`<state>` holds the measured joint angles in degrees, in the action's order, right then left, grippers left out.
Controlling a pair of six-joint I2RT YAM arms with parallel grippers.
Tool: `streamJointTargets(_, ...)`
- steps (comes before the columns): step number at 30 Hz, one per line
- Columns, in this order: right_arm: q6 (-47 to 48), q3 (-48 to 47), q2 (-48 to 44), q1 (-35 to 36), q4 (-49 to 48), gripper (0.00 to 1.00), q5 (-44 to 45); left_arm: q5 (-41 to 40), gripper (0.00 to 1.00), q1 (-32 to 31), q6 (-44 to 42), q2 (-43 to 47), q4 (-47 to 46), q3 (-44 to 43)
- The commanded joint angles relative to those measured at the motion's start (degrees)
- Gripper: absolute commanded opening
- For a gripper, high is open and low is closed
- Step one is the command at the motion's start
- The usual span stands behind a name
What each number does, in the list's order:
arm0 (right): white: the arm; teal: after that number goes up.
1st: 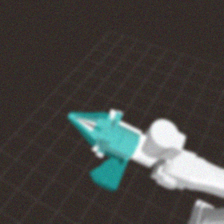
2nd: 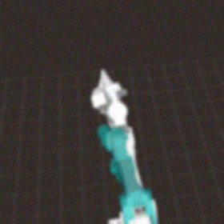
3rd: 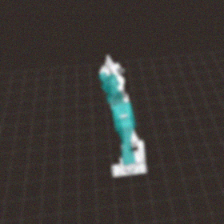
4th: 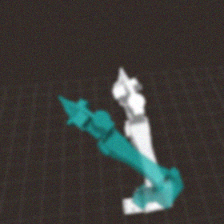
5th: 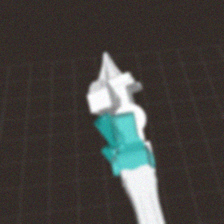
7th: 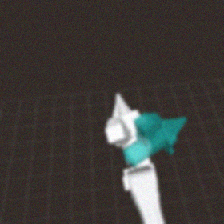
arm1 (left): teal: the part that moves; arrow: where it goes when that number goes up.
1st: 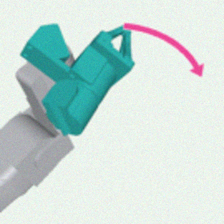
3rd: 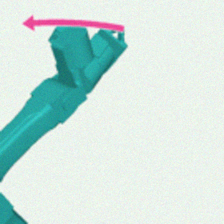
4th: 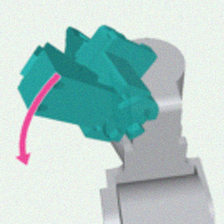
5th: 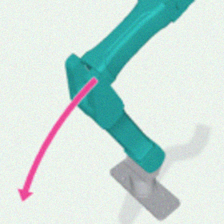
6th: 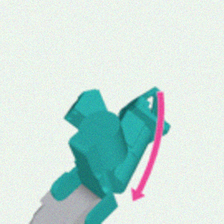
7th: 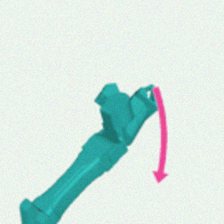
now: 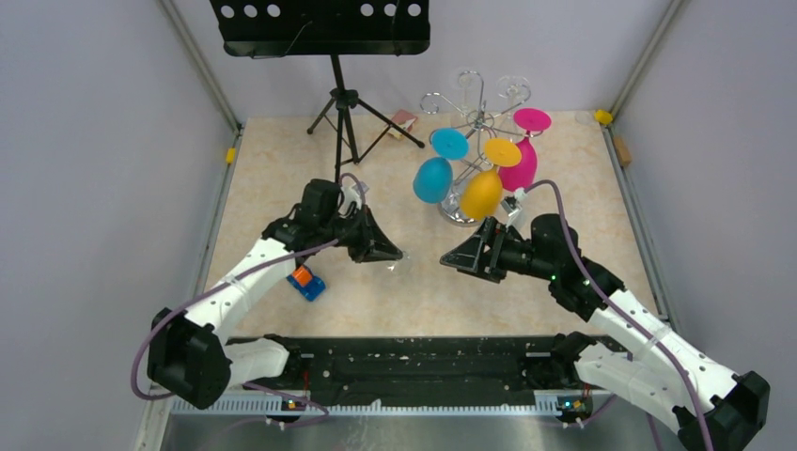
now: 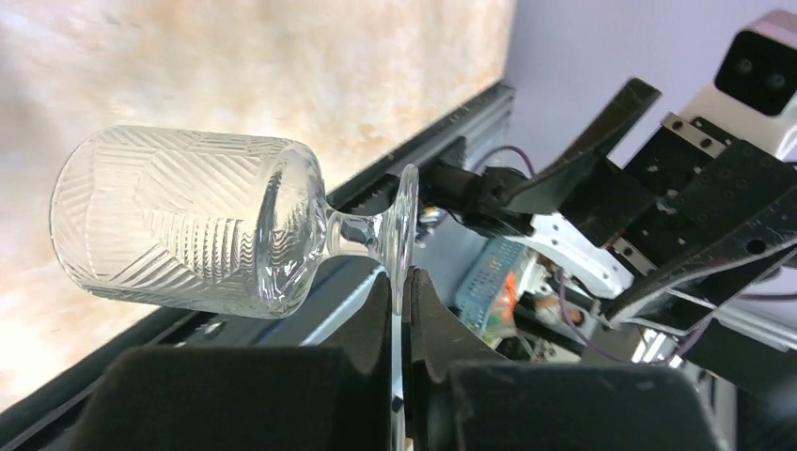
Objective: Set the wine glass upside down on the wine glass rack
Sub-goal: Turn the wine glass upside down at the wine rack.
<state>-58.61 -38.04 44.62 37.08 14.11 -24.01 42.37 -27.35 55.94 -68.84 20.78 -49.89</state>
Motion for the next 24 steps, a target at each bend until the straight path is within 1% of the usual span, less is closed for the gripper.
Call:
streamJointTargets(1,0.2,-2.9,-1.2,0.5,-0.7,0.83,0.7,-3.8,0.0,4.1,-12.8,2.1,14.2,-6.8)
streamJointTargets(6,-0.2,-2.7,-1.2,0.5,-0.6,0.86,1.2,-8.0,0.0,8.3,-18.3,2.0,21.0,-11.3)
streamJointTargets(9,-0.1,-2.9,-1.2,0.5,0.3,0.86,1.3,-10.1,0.0,10.1,-19.8,2.0,22.4,-14.0)
streamJointTargets(13,0.2,-3.3,-1.5,0.5,1.8,0.86,2.1,-12.2,0.0,11.5,-20.5,1.5,21.0,-17.5)
streamJointTargets(16,0.0,-3.0,-1.7,0.5,1.6,0.86,2.2,-12.3,0.0,11.7,-20.1,0.3,19.2,-20.4)
streamJointTargets(24,-0.5,-2.7,-1.4,0.5,1.1,0.86,2.1,-9.0,0.0,12.3,-16.3,-6.6,13.9,-29.2)
